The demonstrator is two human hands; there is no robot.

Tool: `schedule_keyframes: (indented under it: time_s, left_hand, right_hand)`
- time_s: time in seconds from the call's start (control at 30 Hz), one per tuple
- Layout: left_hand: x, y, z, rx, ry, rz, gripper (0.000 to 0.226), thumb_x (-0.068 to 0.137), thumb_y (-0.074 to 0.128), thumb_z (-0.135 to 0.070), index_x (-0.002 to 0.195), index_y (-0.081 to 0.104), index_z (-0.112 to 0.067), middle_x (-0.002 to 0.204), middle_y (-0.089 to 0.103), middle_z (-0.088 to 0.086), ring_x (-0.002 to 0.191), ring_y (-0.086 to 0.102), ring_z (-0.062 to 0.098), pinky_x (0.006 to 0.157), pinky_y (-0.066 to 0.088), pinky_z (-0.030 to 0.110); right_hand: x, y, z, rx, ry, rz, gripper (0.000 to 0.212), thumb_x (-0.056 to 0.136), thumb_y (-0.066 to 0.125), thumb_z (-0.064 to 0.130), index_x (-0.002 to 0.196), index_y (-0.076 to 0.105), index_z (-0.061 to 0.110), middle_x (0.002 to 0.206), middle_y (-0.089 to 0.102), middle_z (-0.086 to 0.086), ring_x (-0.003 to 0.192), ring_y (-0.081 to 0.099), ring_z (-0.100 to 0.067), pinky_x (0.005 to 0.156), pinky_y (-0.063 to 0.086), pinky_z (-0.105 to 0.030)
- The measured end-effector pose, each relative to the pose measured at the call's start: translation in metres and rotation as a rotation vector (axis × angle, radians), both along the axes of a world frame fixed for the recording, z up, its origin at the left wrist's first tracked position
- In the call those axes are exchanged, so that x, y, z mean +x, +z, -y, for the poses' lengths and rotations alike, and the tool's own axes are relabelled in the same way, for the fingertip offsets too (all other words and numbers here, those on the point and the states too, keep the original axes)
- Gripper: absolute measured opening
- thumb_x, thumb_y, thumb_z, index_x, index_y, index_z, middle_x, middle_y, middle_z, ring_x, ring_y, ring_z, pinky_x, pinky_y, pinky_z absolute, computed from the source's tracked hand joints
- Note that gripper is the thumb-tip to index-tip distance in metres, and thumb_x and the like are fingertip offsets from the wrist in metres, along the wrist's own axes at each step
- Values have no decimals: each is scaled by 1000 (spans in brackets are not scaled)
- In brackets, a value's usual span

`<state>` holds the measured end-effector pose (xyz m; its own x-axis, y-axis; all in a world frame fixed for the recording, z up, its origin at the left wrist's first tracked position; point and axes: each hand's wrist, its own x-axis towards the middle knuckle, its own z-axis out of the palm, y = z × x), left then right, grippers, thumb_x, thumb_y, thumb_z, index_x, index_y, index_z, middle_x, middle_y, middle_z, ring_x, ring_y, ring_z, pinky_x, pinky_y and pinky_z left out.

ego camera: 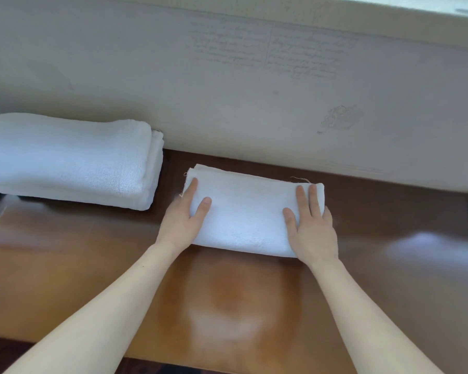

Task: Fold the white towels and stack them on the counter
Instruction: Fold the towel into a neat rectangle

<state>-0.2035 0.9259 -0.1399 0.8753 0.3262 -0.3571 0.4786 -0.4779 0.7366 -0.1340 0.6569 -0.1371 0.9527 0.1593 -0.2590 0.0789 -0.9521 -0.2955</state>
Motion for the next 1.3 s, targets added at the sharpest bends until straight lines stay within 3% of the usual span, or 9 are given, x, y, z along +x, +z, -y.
schedule_keyframes:
  time_s: [0.17,0.27,0.4,0.47,0.57,0.73,0.93,1.1,1.3]
  left_hand:
    - [4,8,6,-23,80,14,70,95,46,-63,156,25,-37,159,33,-9,149,24,15,119,24,37]
    - [1,18,14,-7,154,57,70,93,52,-61,154,26,-41,156,34,-10,143,33,12,106,32,31]
    - [1,29,20,-154,389,-11,96,82,64,-67,157,16,-32,151,41,-6,137,42,19,105,37,35]
    - [1,30,19,-284,494,-135,101,69,68,-77,149,35,-25,139,53,-7,125,54,21,104,43,37]
    - [0,32,20,-438,567,-183,89,49,71,-84,113,63,-22,110,70,-4,100,68,19,95,54,43]
    - [-3,40,30,-525,562,-170,78,55,77,-78,111,63,-25,108,72,-4,98,70,20,94,55,43]
    - [-2,62,42,-529,541,-201,75,67,69,-78,121,53,-29,115,64,-4,102,66,21,92,54,45]
    - [-2,69,60,-416,586,-118,64,72,67,-75,108,56,-25,108,66,-1,98,66,20,86,54,40]
    - [-5,83,66,-409,612,-22,73,61,71,-77,101,63,-16,102,73,6,95,70,29,91,56,52]
  right_hand:
    - [-1,5,0,0,32,-5,69,96,18,63,156,-3,36,162,-15,19,123,32,-30,89,50,-46]
    - [0,6,1,8,48,-12,71,96,20,64,156,-2,34,162,-15,19,124,31,-31,90,50,-47]
    - [0,8,6,10,69,-23,70,96,21,63,157,0,34,163,-12,19,124,32,-31,90,50,-47]
    - [1,8,8,12,83,-20,69,97,21,63,157,2,35,163,-11,20,122,33,-30,89,50,-46]
    - [2,9,11,25,98,-22,67,97,22,62,157,4,36,163,-9,20,122,34,-29,89,49,-45]
    - [4,10,18,55,134,-31,67,96,22,62,157,5,37,163,-9,21,121,34,-28,91,49,-46]
    - [8,12,29,104,157,-39,61,100,23,57,156,11,38,163,-7,20,122,35,-28,94,47,-45]
    - [12,15,38,179,164,-58,57,101,27,54,155,17,38,164,-5,16,121,40,-32,97,44,-46]
    - [13,26,49,243,169,-76,57,101,26,53,155,19,35,164,-5,16,128,37,-28,98,43,-43]
